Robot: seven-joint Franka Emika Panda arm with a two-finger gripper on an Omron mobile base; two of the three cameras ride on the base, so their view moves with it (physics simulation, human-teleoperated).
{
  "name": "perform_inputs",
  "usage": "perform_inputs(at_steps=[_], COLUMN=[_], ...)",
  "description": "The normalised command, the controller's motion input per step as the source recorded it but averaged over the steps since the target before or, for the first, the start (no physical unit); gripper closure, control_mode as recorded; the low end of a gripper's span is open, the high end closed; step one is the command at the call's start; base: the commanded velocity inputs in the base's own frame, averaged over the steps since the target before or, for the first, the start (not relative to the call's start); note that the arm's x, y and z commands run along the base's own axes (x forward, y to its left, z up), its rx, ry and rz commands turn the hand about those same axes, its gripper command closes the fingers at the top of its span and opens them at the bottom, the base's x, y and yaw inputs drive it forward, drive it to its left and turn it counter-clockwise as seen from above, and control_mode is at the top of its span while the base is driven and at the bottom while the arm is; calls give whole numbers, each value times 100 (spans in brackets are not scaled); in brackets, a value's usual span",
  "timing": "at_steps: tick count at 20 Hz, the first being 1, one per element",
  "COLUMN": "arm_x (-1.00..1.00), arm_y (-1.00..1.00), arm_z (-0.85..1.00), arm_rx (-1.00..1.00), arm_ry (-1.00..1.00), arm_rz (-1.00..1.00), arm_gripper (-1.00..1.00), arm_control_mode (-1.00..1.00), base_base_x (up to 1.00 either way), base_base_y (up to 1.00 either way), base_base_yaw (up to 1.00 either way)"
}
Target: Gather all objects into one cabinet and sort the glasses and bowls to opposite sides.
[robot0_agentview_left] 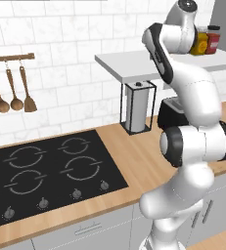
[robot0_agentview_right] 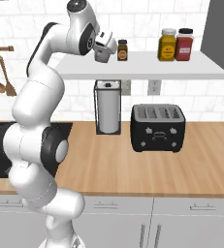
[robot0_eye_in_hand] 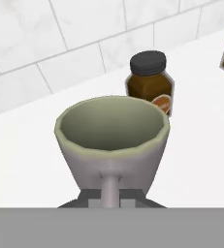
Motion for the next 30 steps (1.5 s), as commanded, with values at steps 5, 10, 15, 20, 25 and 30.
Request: perform_inputs(at_steps=[5,10,15,20,25,30], arm_x=[-100,-100,-100,-96,-90,-81], arm_y=[0,0,0,25,37,8], arm_z=[0,0,0,-16,-39,-45], arm_rx=[0,-1,-3,-6,-6,-1], arm_ry=[-11,-13,-5,0,0,0], arm_rz=[19,23,23,15,9,4], arm_gripper=[100,100,100,100,100,100], arm_control_mode=[-100,-100,-100,-100,-100,-100], base_base_x=[0,0,0,0,0,0], base_base_y=[0,0,0,0,0,0], base_base_yaw=[0,0,0,0,0,0])
